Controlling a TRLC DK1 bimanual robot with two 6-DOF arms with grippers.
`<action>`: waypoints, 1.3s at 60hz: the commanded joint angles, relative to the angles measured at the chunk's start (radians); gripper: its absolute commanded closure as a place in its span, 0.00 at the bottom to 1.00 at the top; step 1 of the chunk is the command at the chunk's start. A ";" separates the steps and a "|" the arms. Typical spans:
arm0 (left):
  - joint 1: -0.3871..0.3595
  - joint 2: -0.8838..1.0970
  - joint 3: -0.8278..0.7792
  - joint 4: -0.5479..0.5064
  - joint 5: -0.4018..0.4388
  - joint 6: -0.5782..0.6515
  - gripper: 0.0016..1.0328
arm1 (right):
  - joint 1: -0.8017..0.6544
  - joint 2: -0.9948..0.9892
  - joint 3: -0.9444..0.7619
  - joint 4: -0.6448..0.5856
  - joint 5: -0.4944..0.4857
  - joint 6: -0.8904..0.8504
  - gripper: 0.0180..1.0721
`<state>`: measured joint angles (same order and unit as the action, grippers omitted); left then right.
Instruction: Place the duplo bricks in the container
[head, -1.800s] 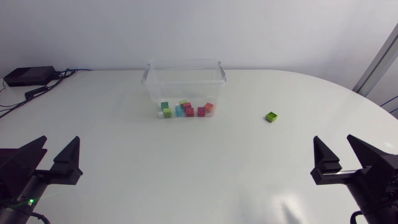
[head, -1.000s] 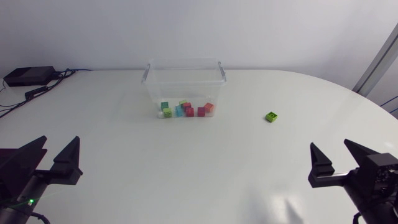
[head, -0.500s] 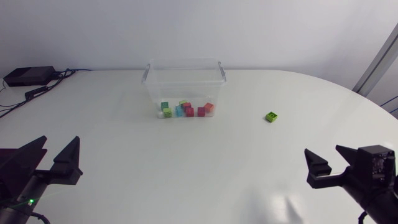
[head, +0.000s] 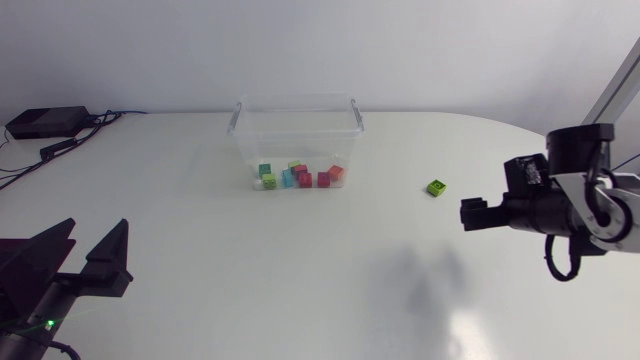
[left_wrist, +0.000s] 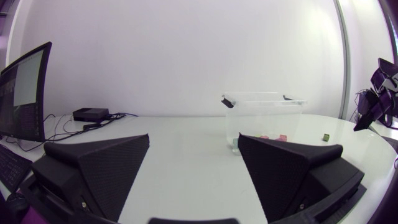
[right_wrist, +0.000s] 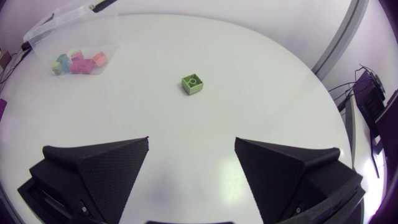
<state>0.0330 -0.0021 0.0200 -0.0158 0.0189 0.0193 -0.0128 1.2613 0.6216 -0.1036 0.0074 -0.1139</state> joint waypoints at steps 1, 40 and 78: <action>0.008 -0.012 -0.020 0.017 0.007 -0.018 0.03 | 0.002 0.107 0.056 0.030 0.005 -0.023 0.05; 0.008 -0.012 -0.020 0.017 0.007 -0.018 0.03 | -0.049 0.590 0.463 -0.001 -0.095 -0.188 0.05; 0.008 -0.012 -0.020 0.017 0.007 -0.018 0.03 | -0.069 0.885 0.817 -0.205 -0.218 -0.285 0.10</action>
<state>0.0330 -0.0021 0.0200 -0.0158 0.0189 0.0193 -0.0914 2.1052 1.4139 -0.2893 -0.2035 -0.3721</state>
